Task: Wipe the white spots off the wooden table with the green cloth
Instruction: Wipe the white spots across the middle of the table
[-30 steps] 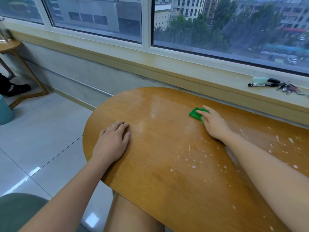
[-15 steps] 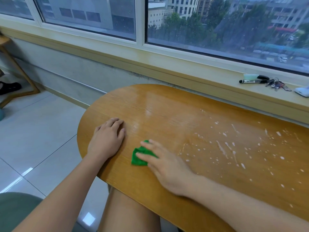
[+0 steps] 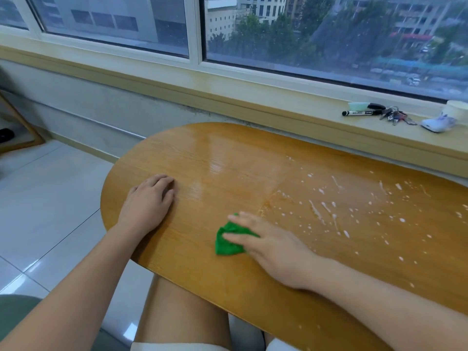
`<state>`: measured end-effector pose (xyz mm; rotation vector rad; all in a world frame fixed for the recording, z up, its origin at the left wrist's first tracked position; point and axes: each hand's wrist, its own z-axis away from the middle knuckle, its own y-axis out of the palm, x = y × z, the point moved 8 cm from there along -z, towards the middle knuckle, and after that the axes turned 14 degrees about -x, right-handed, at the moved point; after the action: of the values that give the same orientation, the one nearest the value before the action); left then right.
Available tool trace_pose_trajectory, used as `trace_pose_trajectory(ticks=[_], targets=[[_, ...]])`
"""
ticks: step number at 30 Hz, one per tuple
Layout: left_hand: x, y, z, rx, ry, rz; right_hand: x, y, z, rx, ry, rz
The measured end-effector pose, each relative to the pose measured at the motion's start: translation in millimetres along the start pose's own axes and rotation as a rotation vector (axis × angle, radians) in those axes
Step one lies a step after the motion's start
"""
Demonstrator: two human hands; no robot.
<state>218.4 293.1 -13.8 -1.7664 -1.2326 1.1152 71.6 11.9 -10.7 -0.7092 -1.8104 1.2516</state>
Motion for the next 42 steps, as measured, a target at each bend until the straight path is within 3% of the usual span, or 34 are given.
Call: trace_pose_trajectory(ticks=[12, 17, 22, 33, 38, 42], targets=[[-52, 6, 8, 0.03, 0.069, 0.105, -254, -92, 41, -0.325, 0.617, 0.128], [-84, 13, 11, 0.047, 0.123, 0.128, -301, -104, 66, -0.37, 0.761, 0.158], [-111, 19, 15, 0.066, 0.167, 0.152, -247, -84, 43, -0.375, 0.648, 0.116], [-160, 31, 19, 0.099, 0.249, 0.159, 20, -12, 59, -0.076, 0.123, -0.025], [-180, 35, 24, 0.107, 0.272, 0.188, 45, -4, 93, -0.144, -0.108, -0.035], [-182, 40, 26, 0.111, 0.262, 0.21, 6, -23, 106, -0.085, 0.045, -0.021]])
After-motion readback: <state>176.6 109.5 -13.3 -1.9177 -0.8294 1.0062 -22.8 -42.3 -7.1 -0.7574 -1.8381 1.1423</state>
